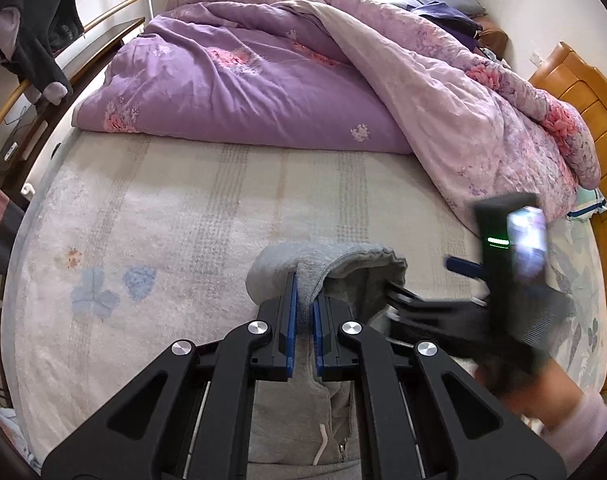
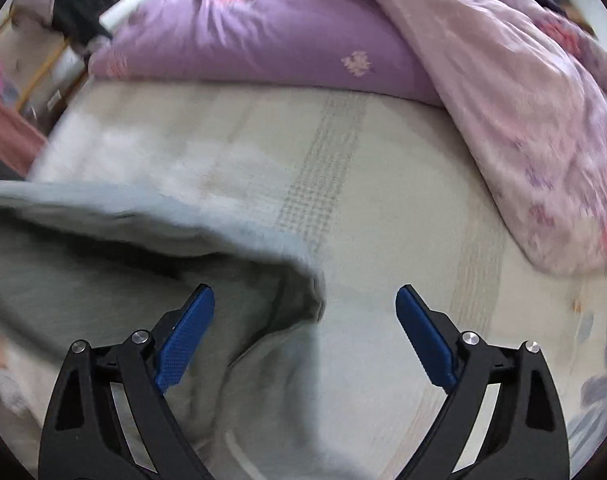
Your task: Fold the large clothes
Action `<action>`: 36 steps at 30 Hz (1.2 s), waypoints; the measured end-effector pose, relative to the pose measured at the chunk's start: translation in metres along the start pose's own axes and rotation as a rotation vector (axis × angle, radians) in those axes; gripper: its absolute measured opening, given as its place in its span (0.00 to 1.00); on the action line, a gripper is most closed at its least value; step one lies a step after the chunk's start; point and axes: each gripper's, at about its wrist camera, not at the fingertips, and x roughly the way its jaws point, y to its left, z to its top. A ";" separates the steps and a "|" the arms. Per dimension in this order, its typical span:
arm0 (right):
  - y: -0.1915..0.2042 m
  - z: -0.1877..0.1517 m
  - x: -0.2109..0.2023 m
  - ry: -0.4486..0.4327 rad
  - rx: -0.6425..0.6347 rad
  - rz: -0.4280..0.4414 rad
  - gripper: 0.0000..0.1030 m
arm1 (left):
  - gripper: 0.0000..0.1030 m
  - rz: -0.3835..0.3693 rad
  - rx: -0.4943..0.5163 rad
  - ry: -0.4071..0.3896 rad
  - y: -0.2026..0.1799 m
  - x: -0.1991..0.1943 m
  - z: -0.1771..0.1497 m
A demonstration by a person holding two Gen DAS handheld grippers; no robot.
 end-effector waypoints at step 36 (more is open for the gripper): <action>0.063 -0.307 -0.141 0.077 0.085 0.254 0.06 | 0.08 0.088 -0.155 0.275 0.033 -0.084 -0.306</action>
